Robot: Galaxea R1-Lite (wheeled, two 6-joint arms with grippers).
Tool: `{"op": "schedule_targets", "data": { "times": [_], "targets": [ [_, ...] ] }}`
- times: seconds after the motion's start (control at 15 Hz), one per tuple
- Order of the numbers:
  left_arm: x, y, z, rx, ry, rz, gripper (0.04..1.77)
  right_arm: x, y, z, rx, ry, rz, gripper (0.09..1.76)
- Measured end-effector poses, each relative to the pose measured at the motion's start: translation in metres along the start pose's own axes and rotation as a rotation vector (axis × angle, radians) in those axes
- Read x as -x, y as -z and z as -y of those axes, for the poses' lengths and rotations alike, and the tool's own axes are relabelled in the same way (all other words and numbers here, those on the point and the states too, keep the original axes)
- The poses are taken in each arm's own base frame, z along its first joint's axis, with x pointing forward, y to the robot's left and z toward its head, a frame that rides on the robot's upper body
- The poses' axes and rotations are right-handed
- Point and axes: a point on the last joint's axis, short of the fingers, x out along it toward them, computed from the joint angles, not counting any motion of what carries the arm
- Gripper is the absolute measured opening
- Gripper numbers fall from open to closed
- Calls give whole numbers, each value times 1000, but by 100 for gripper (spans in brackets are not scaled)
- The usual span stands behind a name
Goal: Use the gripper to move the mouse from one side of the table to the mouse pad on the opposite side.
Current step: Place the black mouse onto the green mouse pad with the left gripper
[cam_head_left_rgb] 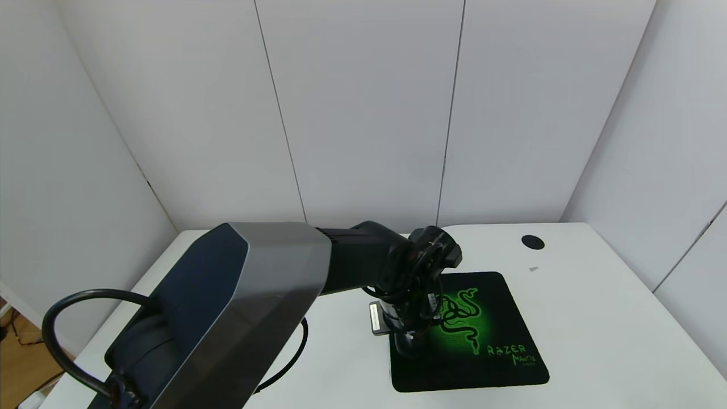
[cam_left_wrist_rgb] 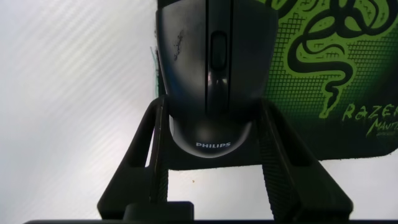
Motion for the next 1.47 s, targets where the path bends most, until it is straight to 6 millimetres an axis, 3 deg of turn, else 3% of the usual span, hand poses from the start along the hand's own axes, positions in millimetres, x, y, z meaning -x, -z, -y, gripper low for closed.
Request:
{"op": "schedule_targets", "data": {
  "times": [0.53,1.47],
  "targets": [
    [-6,1,14,-2,78,61,88,0,0,0,0,0,0,171],
    [-33,17,22,-56,10,107,88,0,0,0,0,0,0,171]
  ]
}}
